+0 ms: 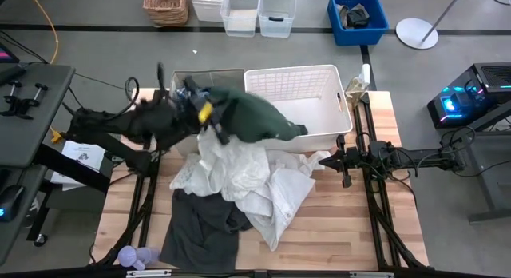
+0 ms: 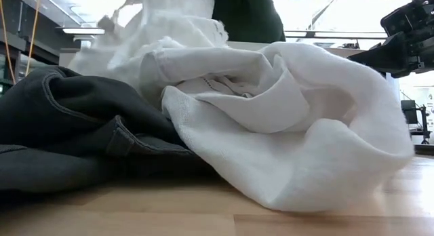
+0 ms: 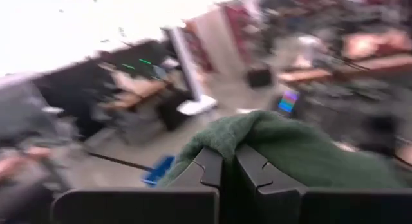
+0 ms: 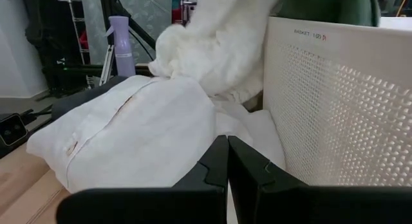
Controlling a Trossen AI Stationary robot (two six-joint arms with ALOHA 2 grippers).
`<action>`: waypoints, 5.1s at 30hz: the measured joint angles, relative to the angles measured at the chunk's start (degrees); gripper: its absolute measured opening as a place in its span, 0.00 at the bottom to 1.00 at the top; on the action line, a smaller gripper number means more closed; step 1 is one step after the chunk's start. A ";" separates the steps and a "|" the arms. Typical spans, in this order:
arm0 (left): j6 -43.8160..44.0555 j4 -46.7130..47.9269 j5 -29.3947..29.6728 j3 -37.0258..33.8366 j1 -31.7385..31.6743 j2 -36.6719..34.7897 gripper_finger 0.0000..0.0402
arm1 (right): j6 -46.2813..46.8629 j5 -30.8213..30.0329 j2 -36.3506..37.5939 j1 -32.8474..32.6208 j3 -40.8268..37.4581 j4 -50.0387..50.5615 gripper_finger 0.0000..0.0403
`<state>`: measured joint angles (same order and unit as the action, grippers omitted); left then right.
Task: Sort clothes
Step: Put the green shirt into the laundry organizer
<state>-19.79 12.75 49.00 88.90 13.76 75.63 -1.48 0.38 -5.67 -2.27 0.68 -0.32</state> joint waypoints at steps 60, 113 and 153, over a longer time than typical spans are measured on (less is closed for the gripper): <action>28.70 47.24 -36.12 9.68 -8.48 24.64 0.77 | 0.00 -0.02 0.01 -0.01 0.01 0.00 0.00; 25.79 21.54 -45.97 32.13 -26.02 33.75 0.56 | 0.00 -0.02 0.00 -0.01 0.00 0.00 0.00; 18.52 53.23 -30.31 -2.00 3.44 24.47 0.05 | 0.00 -0.02 0.00 0.00 0.01 0.00 0.00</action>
<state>-1.27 65.98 18.69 86.90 17.20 100.10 -1.48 0.36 -5.67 -2.27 0.69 -0.32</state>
